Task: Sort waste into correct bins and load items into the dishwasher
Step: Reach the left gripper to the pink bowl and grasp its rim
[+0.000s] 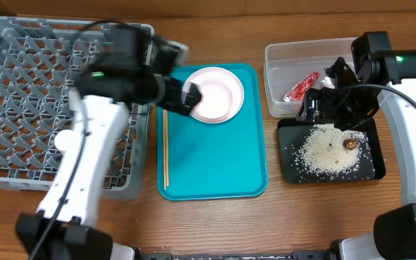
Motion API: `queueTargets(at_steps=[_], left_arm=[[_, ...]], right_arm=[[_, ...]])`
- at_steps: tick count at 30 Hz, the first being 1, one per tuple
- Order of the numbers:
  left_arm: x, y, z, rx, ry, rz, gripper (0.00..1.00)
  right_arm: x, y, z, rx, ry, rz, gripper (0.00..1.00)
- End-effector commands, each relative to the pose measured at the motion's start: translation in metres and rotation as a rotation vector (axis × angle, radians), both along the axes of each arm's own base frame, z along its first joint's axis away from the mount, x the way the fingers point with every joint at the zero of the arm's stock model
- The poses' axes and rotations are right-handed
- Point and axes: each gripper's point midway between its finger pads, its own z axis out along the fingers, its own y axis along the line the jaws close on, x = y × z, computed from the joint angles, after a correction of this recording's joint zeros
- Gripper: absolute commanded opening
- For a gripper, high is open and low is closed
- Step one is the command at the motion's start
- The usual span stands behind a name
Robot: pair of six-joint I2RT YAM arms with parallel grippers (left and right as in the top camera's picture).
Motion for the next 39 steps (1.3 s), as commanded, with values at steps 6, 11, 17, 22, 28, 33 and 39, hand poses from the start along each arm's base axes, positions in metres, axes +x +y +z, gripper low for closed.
queueTargets(at_steps=[6,11,17,22,28,33,39], left_arm=[[0.028,-0.078,-0.098,0.258,-0.005,-0.095,1.0],[0.025,-0.1,-0.149,0.296,0.059,-0.148,1.0],[0.025,-0.094,-0.174,0.345,0.099,-0.127,0.49],[0.026,-0.089,-0.175,0.367,0.097,-0.118,0.24],[0.021,-0.087,-0.177,0.379,0.118,-0.123,0.39],[0.022,-0.088,-0.177,0.376,0.113,-0.121,0.38],[0.015,-0.084,-0.191,0.384,0.128,-0.124,0.35]], right_arm=[[-0.007,-0.019,0.005,-0.109,0.006,-0.106,1.0],[-0.007,-0.019,0.005,-0.109,0.007,-0.105,1.0],[-0.007,-0.019,0.005,-0.109,0.006,-0.105,1.0],[-0.007,-0.019,0.005,-0.109,0.006,-0.105,1.0],[-0.008,-0.019,0.005,-0.109,0.01,-0.105,1.0],[-0.008,-0.019,0.005,-0.109,0.01,-0.105,1.0],[-0.008,-0.019,0.005,-0.109,0.012,-0.101,1.0]])
